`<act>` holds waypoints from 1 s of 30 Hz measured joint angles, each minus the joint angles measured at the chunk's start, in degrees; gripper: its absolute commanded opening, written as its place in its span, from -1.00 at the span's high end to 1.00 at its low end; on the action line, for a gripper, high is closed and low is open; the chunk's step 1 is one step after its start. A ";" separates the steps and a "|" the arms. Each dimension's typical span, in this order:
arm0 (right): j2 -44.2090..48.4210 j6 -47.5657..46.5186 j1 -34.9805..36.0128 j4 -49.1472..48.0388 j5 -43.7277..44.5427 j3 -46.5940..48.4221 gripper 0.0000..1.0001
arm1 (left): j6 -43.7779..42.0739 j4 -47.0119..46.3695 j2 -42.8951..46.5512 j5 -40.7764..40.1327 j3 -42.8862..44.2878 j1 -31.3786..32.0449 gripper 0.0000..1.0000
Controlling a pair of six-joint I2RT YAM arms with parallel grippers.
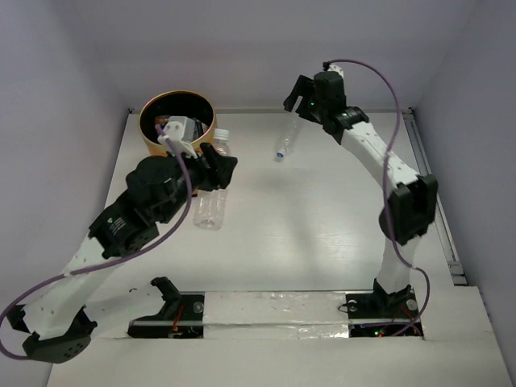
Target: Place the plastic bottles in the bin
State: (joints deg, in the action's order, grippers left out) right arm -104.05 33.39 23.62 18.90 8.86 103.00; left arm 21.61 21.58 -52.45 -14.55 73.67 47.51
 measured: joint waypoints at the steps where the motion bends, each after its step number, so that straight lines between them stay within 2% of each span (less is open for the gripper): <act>1: -4.24 0.15 -0.22 1.07 -0.15 3.28 -0.81 | 0.11 1.84 1.20 -1.31 0.57 -0.09 0.45; 6: -23.06 1.68 -1.57 10.69 0.42 22.01 -0.86 | 0.42 9.75 4.02 -6.32 4.74 -0.39 0.45; 10: -32.85 3.80 -2.89 17.66 0.22 32.50 -0.84 | 0.24 13.64 4.59 -9.97 7.26 -0.72 0.45; 16: -37.77 8.13 -4.92 22.32 -1.99 33.57 -0.86 | -0.81 15.41 4.39 -12.87 7.48 -0.74 0.46; 17: -38.49 8.59 -5.18 22.86 -2.86 33.90 -0.83 | -0.98 15.41 4.17 -12.96 7.48 -0.74 0.46; 18: -39.56 8.94 -5.31 23.56 -3.72 34.71 -0.67 | -1.18 15.41 3.96 -13.00 7.48 -0.74 0.46; 22: -43.52 10.60 -6.12 24.17 -8.33 37.64 -0.51 | -1.86 14.97 3.23 -13.16 7.48 -1.22 0.47; 27: -45.86 12.00 -6.12 26.14 -13.07 40.13 -0.63 | -2.78 13.51 2.64 -13.09 7.32 -3.19 0.49; 29: -45.88 12.50 -6.05 26.60 -14.36 40.15 -0.51 | -3.37 11.98 2.47 -12.81 6.88 -4.52 0.50; 30: -45.88 12.61 -6.01 26.58 -14.78 40.09 -0.38 | -3.74 11.17 2.29 -12.55 6.51 -5.70 0.50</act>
State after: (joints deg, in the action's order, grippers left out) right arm -149.93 46.00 17.61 45.47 -5.91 143.09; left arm 17.87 32.75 -50.15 -27.09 80.18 41.80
